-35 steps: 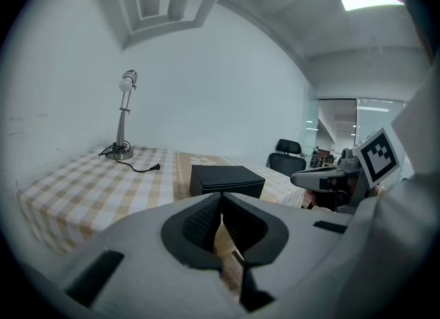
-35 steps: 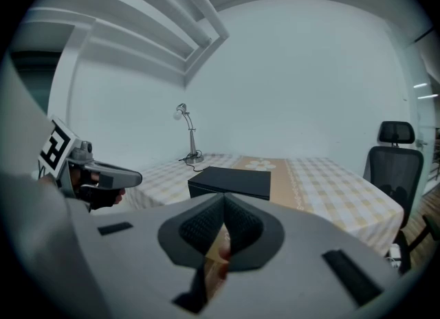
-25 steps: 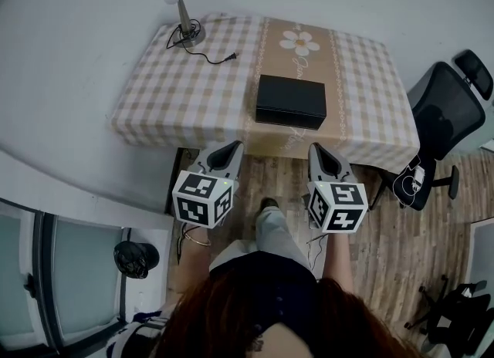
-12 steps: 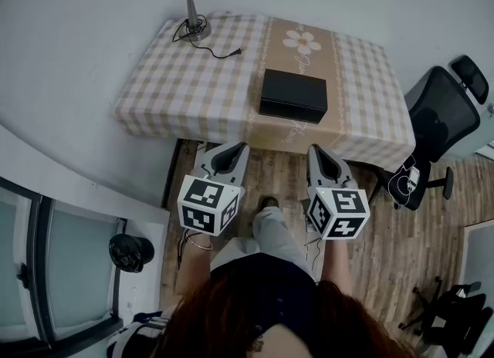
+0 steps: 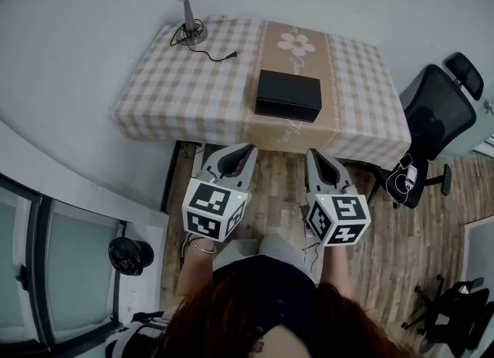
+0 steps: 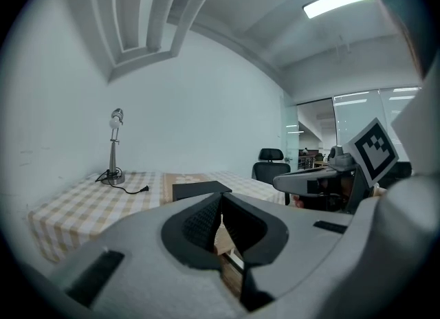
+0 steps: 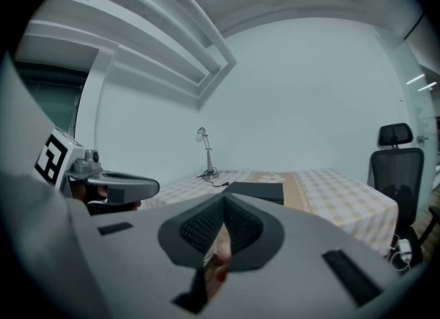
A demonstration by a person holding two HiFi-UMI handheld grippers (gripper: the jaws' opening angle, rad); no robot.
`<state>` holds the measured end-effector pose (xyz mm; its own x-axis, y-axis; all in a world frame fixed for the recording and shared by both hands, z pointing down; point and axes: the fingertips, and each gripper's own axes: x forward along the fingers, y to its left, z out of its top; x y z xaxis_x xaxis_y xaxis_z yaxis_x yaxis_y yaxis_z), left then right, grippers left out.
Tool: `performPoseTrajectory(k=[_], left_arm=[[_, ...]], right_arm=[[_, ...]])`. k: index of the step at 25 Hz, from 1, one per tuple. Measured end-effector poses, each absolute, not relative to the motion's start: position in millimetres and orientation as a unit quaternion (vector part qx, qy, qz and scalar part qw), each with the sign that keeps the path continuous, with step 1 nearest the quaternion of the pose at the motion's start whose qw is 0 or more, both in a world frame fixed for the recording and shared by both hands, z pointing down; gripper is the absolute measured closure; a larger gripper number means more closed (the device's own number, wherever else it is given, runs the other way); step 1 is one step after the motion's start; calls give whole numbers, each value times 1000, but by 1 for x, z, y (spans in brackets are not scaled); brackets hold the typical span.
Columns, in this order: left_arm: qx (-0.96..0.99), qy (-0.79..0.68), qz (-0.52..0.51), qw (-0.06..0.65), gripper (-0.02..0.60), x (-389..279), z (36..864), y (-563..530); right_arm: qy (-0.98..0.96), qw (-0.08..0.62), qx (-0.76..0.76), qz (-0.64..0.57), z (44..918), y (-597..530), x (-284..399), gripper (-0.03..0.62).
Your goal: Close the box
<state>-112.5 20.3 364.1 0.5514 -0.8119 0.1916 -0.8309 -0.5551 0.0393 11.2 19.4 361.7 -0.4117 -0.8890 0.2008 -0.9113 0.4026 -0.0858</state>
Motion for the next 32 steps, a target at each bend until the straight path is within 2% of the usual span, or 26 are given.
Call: performPoseTrajectory(k=[32], left_arm=[[869,-482,96,50,553,-50,346,94]], right_arm=[[-853,73,512,63,350,95,50,577]])
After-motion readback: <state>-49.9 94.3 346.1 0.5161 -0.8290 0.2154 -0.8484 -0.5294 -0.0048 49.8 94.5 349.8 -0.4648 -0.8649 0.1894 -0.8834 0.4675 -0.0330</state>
